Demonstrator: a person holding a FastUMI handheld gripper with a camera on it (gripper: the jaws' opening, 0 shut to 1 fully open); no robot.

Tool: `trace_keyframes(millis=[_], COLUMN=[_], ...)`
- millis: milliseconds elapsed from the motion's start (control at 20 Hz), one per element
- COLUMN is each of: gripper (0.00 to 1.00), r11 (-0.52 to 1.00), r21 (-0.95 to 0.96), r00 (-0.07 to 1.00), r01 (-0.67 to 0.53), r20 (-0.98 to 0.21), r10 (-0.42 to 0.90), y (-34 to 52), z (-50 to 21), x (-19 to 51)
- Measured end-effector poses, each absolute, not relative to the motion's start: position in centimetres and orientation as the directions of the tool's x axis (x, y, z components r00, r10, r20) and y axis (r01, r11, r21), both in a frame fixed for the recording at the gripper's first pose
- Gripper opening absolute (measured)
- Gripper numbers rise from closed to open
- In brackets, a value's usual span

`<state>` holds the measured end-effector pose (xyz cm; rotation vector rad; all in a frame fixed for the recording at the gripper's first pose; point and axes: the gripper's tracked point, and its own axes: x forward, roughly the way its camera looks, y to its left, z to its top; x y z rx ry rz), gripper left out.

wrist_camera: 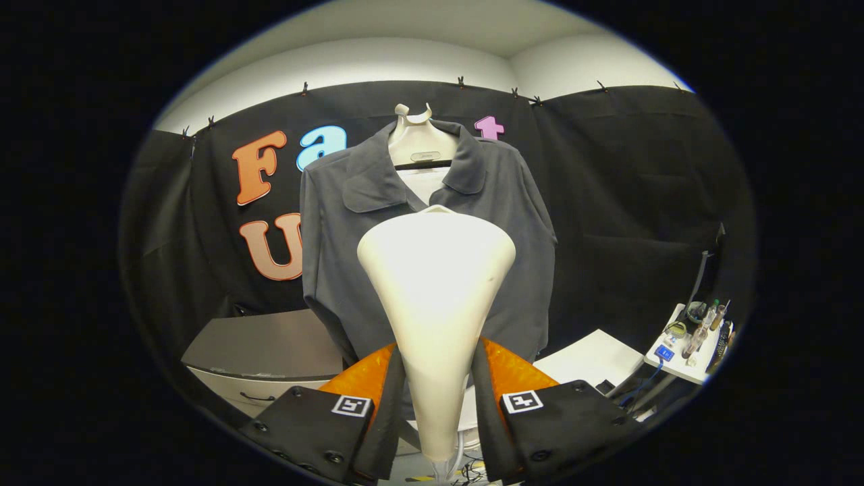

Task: Iron the clothes twice with a garment steamer, once on the left side and once on the right side.

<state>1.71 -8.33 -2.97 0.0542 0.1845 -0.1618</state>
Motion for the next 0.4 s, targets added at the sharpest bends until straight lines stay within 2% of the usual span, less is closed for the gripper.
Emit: trace_keyframes(millis=[400], gripper=[0.56], r11=[0.987], r21=[0.027], r00=[0.970], r01=[0.159], r20=[-0.188], r10=[-0.151], y=[-7.0], z=[-2.8], x=[1.3])
